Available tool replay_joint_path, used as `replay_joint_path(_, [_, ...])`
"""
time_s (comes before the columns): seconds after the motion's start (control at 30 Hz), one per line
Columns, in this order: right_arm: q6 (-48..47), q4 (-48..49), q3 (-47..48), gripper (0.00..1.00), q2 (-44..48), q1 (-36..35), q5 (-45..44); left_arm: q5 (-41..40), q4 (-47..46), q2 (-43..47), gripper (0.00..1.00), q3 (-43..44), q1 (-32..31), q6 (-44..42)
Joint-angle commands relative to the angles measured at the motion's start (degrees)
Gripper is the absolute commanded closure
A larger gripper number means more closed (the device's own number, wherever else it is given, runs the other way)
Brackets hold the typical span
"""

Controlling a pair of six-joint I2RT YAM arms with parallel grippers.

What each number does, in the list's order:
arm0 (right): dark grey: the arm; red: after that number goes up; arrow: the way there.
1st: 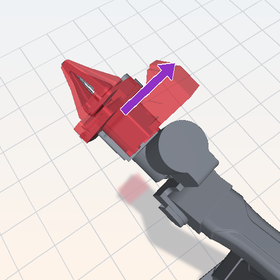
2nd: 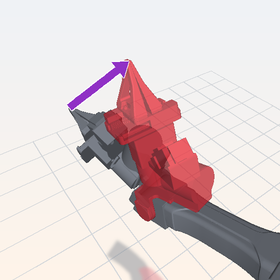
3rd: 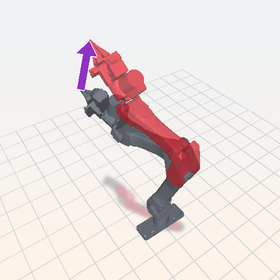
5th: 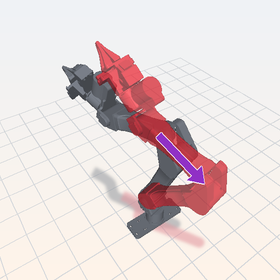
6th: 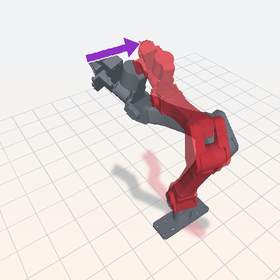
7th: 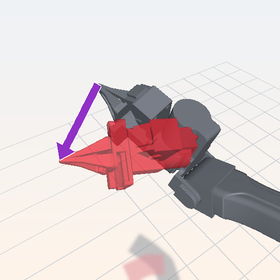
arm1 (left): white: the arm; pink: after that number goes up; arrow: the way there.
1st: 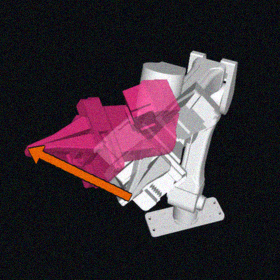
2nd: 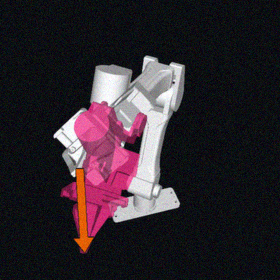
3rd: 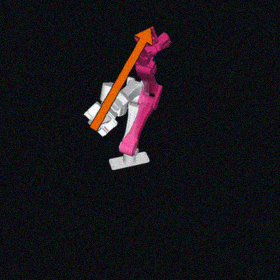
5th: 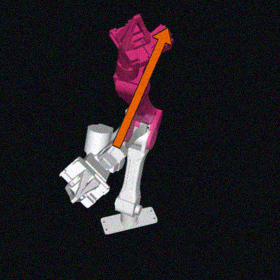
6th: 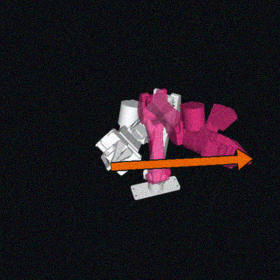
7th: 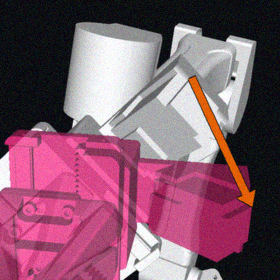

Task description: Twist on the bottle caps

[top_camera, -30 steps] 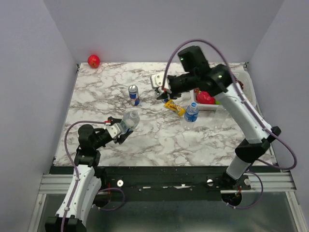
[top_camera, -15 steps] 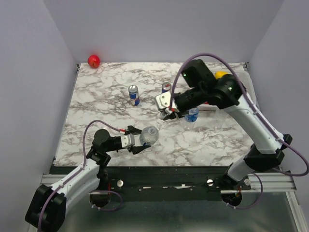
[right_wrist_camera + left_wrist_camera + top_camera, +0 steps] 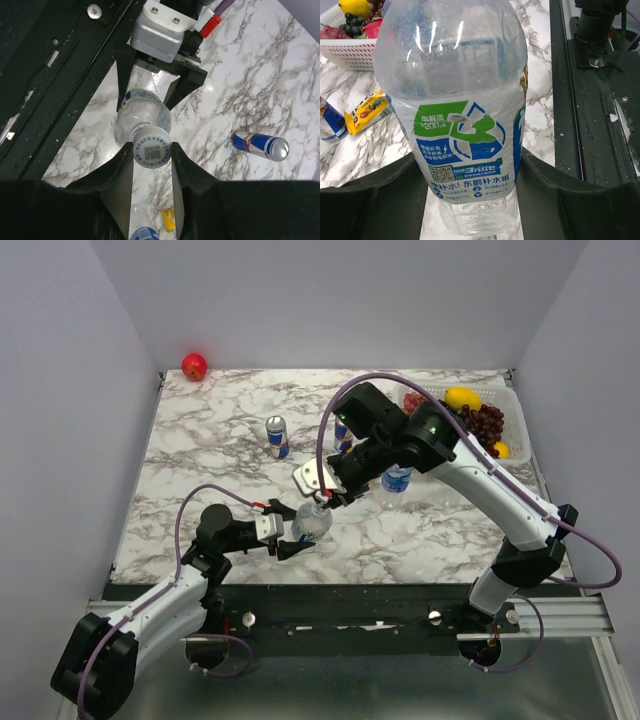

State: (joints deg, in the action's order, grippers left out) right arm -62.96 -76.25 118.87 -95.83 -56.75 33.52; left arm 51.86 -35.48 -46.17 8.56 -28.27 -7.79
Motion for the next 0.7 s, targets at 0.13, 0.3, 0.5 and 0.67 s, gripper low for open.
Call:
replay_joint_path(0.13, [-2.6,-11.1,-1.8,0.73,-1.5,-0.8,-1.5,-1.8,-3.5,2.8,1.0,-1.3,-0.8,-0.7])
replay_joint_path(0.3, [-2.7,-11.0,-3.3,0.73,-1.5,-0.8,-1.9,-2.2,-2.5,3.6,1.0,-1.4,-1.0,-2.0])
replay_joint_path(0.5, [-2.8,-11.1,-3.8,0.73,-1.1,-0.9,-2.1,-2.6,-2.2,4.0,1.0,-1.6,-1.1,-2.8])
replay_joint_path(0.67, [-2.5,-11.1,-4.4,0.73,-0.7,-0.9,-1.7,-3.5,-2.7,3.1,1.0,-1.7,-1.2,-2.3])
